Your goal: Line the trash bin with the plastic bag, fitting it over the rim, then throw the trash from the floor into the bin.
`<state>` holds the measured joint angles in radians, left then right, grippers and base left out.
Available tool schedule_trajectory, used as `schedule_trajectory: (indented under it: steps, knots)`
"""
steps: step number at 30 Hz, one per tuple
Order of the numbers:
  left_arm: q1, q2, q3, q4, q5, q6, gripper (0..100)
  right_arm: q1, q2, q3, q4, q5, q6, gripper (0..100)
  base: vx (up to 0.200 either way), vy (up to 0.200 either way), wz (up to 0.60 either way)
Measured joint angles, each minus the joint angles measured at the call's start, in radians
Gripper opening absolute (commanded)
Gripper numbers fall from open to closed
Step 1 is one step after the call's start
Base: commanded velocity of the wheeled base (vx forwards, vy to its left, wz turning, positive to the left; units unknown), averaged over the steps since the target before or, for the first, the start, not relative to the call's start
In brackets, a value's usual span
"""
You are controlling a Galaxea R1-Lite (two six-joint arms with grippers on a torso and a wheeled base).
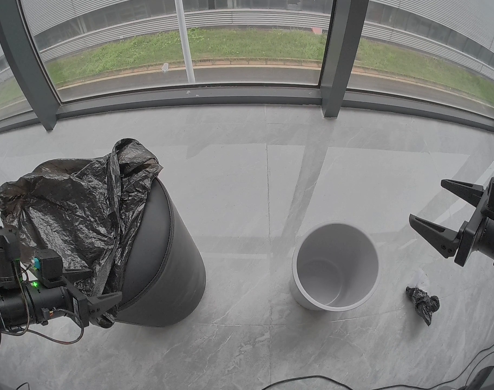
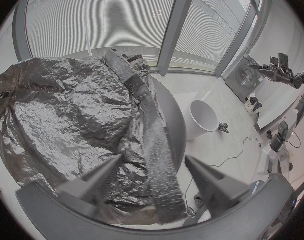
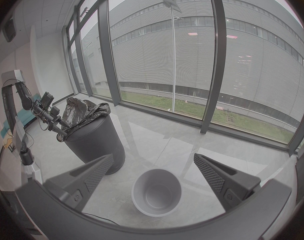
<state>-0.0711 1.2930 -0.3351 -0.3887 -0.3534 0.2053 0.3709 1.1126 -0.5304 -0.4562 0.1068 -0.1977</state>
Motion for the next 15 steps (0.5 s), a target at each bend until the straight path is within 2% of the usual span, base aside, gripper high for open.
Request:
schedule_trajectory:
  steps: [15]
  knots:
    - [0.036, 0.030, 0.000, -0.032, -0.002, 0.011, 0, -0.003, -0.030, 0.028, 0.001, -0.001, 0.000, 100, 0.000, 0.000, 0.00]
